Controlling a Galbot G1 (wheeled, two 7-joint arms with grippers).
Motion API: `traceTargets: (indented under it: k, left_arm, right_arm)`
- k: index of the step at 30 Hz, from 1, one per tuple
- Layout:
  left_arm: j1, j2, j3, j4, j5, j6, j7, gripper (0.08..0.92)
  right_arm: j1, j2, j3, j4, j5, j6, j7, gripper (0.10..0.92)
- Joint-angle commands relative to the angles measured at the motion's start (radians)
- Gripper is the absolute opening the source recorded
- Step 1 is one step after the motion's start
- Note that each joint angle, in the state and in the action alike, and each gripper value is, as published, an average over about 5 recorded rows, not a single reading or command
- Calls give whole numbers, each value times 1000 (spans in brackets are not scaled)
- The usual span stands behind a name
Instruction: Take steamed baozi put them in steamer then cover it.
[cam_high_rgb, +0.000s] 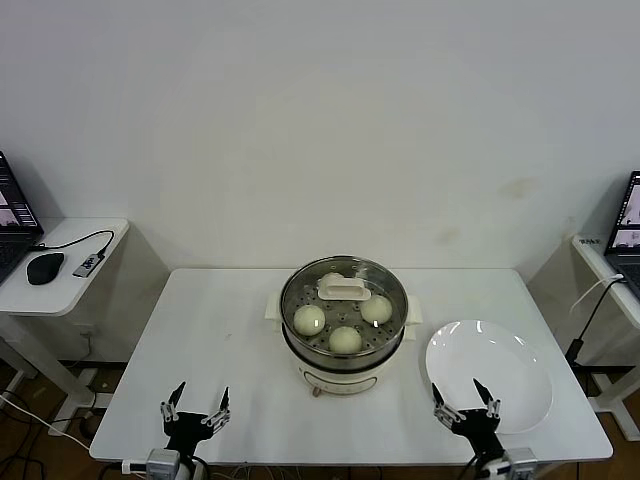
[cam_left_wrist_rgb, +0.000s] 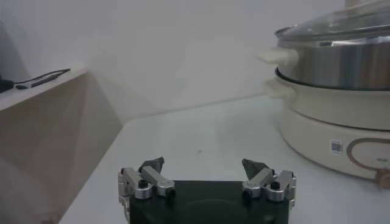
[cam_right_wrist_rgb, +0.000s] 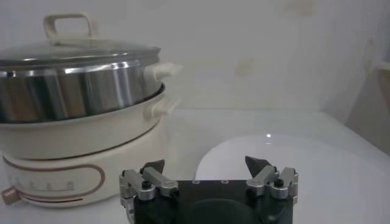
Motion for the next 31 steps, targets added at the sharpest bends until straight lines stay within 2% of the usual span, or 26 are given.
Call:
traceTargets:
  k: [1, 19, 31]
  left_arm:
    - [10, -6, 0, -10, -4, 0, 7, 823]
    - [31, -2, 8, -43, 9, -6, -12, 823]
    - [69, 4, -26, -56, 16, -8, 30, 823]
  right_arm:
    - [-15, 9, 20, 11, -3, -5, 2, 823]
    - [-37, 77, 63, 26, -72, 13, -22, 823]
    - [-11, 114, 30, 5, -103, 5, -22, 823]
